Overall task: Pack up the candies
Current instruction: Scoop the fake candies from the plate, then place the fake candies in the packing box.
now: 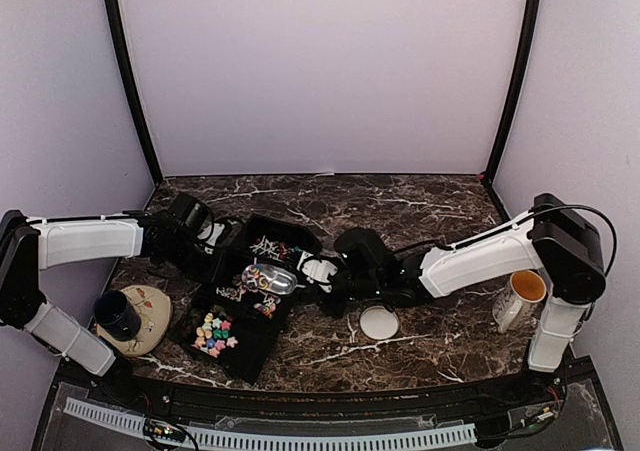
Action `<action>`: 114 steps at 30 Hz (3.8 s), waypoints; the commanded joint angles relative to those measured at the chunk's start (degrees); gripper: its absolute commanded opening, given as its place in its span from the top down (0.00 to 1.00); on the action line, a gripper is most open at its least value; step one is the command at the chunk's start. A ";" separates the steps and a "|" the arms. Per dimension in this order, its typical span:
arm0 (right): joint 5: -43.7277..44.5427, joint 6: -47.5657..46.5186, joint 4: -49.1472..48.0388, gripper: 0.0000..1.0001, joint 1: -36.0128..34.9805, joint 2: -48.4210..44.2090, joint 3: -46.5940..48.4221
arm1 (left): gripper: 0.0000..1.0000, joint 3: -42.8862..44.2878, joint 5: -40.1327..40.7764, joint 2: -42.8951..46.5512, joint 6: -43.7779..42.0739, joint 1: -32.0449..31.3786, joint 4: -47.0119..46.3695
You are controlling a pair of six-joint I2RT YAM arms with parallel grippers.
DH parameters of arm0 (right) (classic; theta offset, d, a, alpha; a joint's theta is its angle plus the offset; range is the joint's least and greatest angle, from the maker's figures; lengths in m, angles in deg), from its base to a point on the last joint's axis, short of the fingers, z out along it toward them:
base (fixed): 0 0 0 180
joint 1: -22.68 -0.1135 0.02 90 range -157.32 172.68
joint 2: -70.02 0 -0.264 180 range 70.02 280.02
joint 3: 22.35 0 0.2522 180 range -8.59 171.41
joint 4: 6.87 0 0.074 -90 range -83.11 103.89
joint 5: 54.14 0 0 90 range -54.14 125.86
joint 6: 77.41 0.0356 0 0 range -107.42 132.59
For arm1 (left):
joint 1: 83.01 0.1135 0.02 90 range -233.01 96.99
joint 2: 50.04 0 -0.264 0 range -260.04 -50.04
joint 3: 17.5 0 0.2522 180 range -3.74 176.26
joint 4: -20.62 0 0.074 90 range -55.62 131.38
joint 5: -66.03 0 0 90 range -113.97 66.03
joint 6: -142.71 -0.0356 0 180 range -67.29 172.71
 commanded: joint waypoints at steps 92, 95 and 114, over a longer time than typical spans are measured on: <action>36.73 13.25 79.28 1.00 1.51 -3.04 28.42 | 1.00 3.03 -4.91 3.53 2.07 0.73 -4.25; 38.12 13.38 80.42 1.00 1.09 -2.40 29.30 | 1.00 3.04 -4.82 3.61 1.93 0.74 -4.26; 40.94 11.45 81.80 1.00 -0.75 0.61 33.47 | 1.00 3.03 -4.71 3.67 1.95 0.71 -4.22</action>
